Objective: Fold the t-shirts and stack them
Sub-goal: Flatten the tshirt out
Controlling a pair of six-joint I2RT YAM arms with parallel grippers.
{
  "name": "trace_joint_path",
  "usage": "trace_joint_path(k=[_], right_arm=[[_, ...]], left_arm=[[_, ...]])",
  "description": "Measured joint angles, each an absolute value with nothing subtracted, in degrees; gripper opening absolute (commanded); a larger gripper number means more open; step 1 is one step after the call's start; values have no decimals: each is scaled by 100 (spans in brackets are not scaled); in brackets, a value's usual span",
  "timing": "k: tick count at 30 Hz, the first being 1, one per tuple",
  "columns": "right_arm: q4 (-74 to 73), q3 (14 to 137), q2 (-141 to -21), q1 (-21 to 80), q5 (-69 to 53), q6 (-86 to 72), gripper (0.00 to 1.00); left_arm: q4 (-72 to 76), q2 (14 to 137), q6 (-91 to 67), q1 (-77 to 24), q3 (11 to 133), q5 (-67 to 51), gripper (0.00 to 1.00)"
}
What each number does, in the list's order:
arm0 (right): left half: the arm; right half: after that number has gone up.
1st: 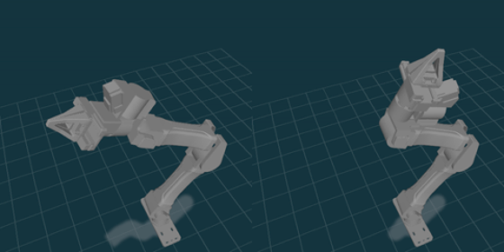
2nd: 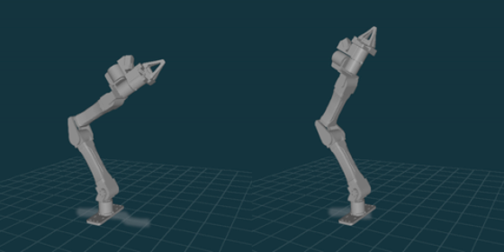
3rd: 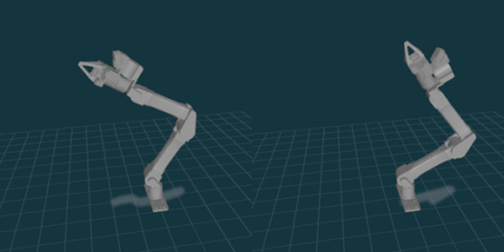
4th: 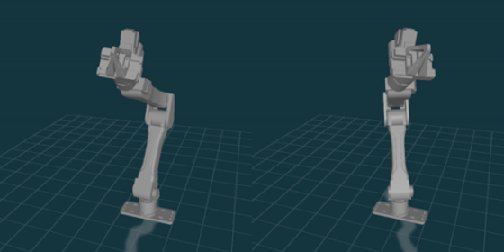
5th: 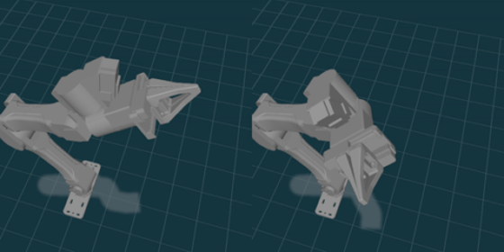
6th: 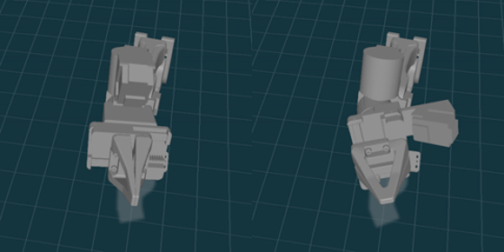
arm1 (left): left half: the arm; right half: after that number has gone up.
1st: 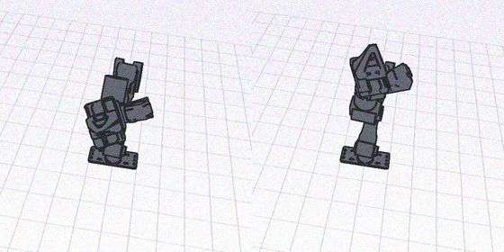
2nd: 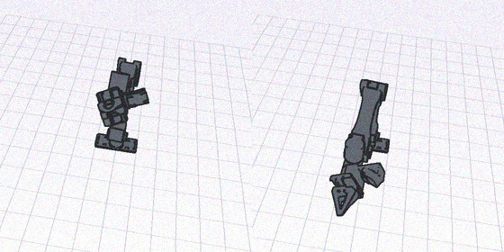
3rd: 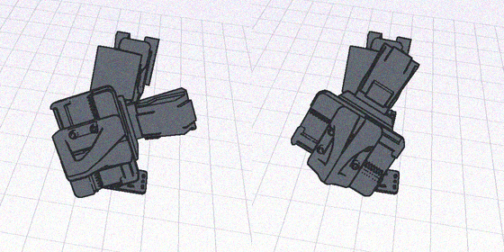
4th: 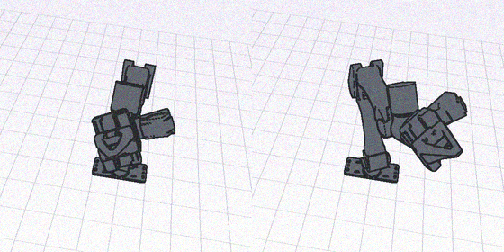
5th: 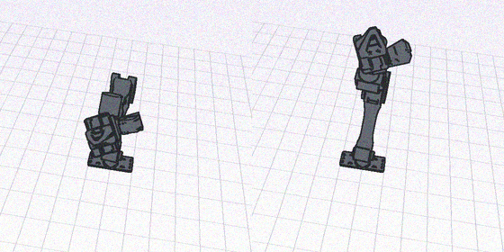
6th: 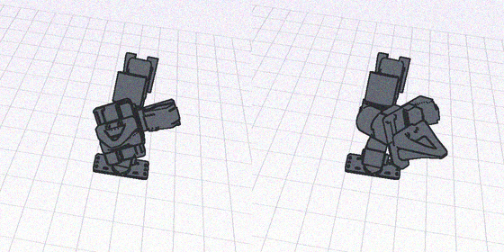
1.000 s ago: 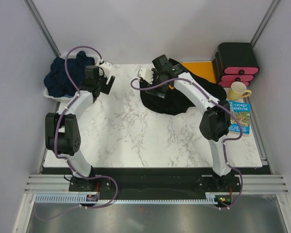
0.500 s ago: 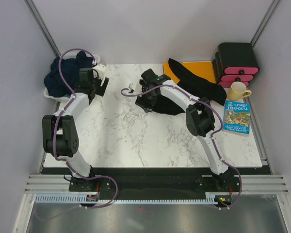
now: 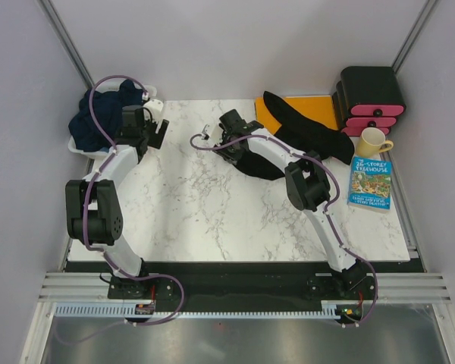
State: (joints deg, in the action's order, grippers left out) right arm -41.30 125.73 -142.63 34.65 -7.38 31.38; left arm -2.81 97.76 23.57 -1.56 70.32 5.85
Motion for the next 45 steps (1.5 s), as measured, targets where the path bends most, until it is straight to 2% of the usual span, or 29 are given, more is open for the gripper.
trace_joint_path(k=[2,3,9,13,19,22,26,30,38,45], right_arm=[[-4121,12573,-14263,3465,-701,3208,1],[-4143,12571,-14263,3465,-698,3249,0],[-4668,12532,-14162,3496,-698,3706,0],[-5481,12370,-13625,3599,-561,4368,0],[-6136,12289,-11518,3900,36,5568,0],[-6023,12274,-10252,4025,582,6012,0],[-5170,11644,-8766,4069,1446,6584,0],[-4423,10986,-8055,4117,2209,7050,0],[-2475,10396,-8235,4143,3030,8108,0],[-596,10379,-8768,4097,3347,8967,0]], left_arm=[[-281,9776,2359,-137,7032,582,93],[-279,9776,2359,-123,7032,580,93],[-279,9778,2392,-40,7032,558,94],[-281,9802,2412,-34,7041,510,93],[-392,10383,2370,-34,7623,58,90],[-578,10886,2244,-40,8221,-635,90],[-792,11242,2206,-123,8735,-1723,90],[-1066,11620,2268,-552,9349,-2884,90],[-1269,12385,2340,-2025,10541,-4460,90],[-1317,12411,2121,-2331,10580,-5367,87]])
